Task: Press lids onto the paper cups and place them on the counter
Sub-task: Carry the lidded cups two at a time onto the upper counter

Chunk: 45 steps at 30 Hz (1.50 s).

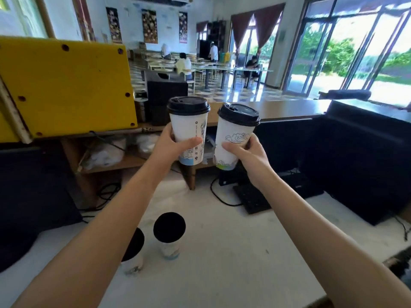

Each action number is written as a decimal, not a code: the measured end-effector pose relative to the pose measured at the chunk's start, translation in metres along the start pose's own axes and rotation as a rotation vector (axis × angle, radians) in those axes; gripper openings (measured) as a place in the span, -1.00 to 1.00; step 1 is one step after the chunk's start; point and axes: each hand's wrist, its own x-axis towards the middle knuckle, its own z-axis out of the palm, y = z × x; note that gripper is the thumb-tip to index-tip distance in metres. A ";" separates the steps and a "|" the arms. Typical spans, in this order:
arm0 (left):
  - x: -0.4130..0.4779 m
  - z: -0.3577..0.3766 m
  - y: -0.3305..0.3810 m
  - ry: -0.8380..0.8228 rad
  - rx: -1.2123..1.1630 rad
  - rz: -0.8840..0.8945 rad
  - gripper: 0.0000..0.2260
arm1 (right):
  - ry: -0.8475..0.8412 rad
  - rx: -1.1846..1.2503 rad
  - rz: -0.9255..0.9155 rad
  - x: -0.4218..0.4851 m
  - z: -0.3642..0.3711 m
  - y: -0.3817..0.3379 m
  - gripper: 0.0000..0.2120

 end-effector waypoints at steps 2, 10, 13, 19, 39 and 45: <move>0.009 0.007 0.006 0.000 0.004 0.014 -0.36 | -0.011 0.012 -0.002 0.009 -0.004 -0.009 -0.55; 0.064 0.040 0.024 0.011 0.007 0.089 -0.39 | -0.054 -0.017 -0.003 0.087 -0.023 -0.024 -0.45; 0.098 0.055 0.029 0.044 0.011 0.107 -0.40 | -0.069 -0.073 -0.021 0.131 -0.033 -0.030 -0.43; 0.177 0.083 0.027 0.120 0.010 0.098 -0.37 | -0.101 -0.106 -0.036 0.228 -0.051 -0.032 -0.44; 0.283 0.092 -0.061 0.412 0.229 0.044 -0.32 | -0.186 -0.145 -0.025 0.366 -0.039 0.080 -0.42; 0.281 0.105 -0.062 0.463 0.274 0.070 -0.34 | -0.215 -0.151 -0.039 0.372 -0.039 0.088 -0.44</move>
